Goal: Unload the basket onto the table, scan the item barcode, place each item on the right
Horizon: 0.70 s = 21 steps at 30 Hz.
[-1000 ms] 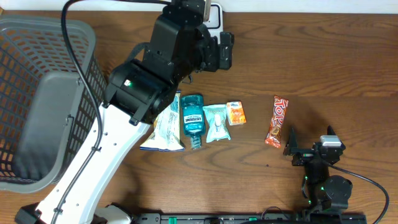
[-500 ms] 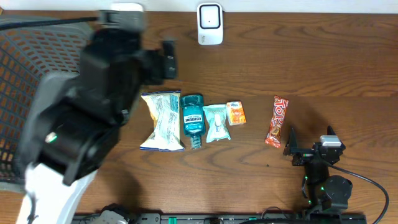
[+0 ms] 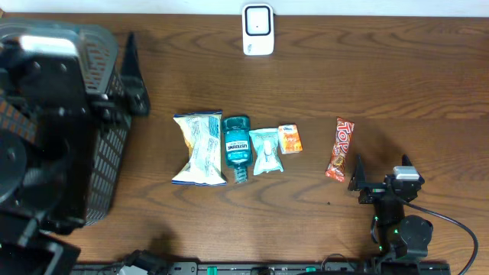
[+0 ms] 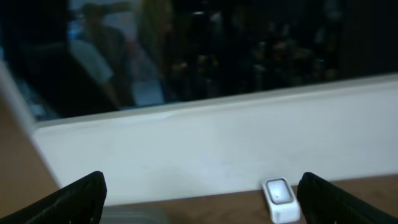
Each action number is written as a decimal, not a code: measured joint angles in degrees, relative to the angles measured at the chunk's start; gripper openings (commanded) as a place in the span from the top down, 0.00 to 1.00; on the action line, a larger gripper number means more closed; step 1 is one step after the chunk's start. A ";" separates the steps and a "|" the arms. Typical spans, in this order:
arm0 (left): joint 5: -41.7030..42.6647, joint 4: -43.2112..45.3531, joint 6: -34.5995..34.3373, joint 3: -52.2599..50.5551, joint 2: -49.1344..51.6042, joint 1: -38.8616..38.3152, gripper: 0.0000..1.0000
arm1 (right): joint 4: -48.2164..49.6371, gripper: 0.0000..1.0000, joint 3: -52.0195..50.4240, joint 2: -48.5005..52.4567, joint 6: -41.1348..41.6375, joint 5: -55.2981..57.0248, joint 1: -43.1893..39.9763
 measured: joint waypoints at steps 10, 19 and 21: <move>11.72 6.36 0.85 -14.23 -20.96 3.10 0.02 | 0.00 0.01 0.00 0.00 0.04 -0.11 0.00; 11.65 6.88 -7.87 -13.31 -21.29 3.48 0.02 | 0.39 0.01 0.00 0.00 17.40 -4.44 0.00; 11.67 6.82 -8.39 -13.31 -21.66 3.65 0.02 | 0.50 0.01 0.00 0.00 22.34 -5.55 0.00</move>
